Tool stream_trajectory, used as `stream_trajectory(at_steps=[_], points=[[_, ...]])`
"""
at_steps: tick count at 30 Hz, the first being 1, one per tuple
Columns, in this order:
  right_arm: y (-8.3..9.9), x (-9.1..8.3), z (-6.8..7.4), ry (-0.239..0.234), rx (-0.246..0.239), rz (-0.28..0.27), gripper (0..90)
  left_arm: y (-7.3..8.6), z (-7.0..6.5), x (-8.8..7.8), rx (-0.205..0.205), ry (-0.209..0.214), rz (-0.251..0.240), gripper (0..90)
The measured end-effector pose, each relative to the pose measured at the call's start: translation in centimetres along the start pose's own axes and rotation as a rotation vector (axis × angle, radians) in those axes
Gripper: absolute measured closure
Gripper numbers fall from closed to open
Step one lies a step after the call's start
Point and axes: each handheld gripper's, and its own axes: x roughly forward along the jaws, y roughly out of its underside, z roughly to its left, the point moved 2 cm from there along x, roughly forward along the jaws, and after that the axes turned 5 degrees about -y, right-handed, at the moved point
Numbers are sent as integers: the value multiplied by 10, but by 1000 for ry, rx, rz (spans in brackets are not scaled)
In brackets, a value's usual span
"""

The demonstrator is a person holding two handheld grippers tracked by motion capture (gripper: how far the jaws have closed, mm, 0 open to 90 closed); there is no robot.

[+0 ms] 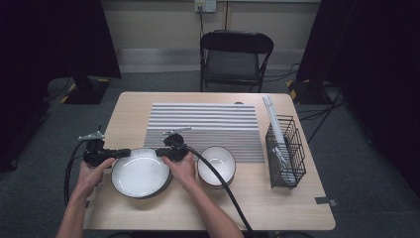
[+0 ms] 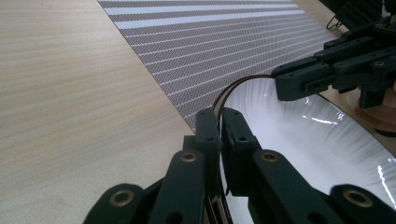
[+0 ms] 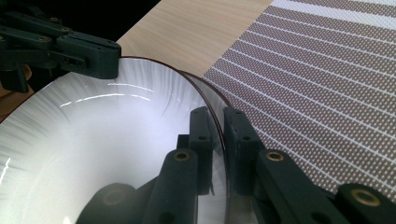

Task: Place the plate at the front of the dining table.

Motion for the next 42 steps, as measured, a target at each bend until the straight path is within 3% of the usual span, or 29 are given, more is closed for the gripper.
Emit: stream_trajectory(at_steps=[3,6,10,13,18,22,26,29,32,35,37,42], points=[[-4,2,1,5,-34,-1,828,-2,1,-2,12,-21,-20,866],[-7,3,1,5,-43,-13,832,-3,3,-4,-4,-17,-40,865],[-8,3,0,-2,-43,-15,836,-3,3,-2,-17,-19,-33,859],[-8,2,0,-2,-40,-17,836,-1,2,-1,-12,-25,1,839],[-6,2,-1,-11,-28,-22,839,-3,-1,0,-2,-41,-1,850],[-9,0,0,8,-30,-44,837,-6,-2,-1,9,-55,-25,847],[-15,-2,-1,39,-59,-35,838,-6,0,5,-5,-48,-35,841],[-14,-2,-4,33,-41,-39,840,-6,0,8,-19,-44,-21,839],[-11,-2,-7,21,-32,-40,843,-4,0,7,-1,-50,1,842],[-11,-4,-7,25,-29,-39,846,-2,0,3,-17,-45,-1,791],[-10,-5,-7,26,-30,-40,847,0,1,1,-6,-39,20,822],[-11,-7,-7,37,-29,-53,847,-2,2,2,-10,-35,-3,865]])
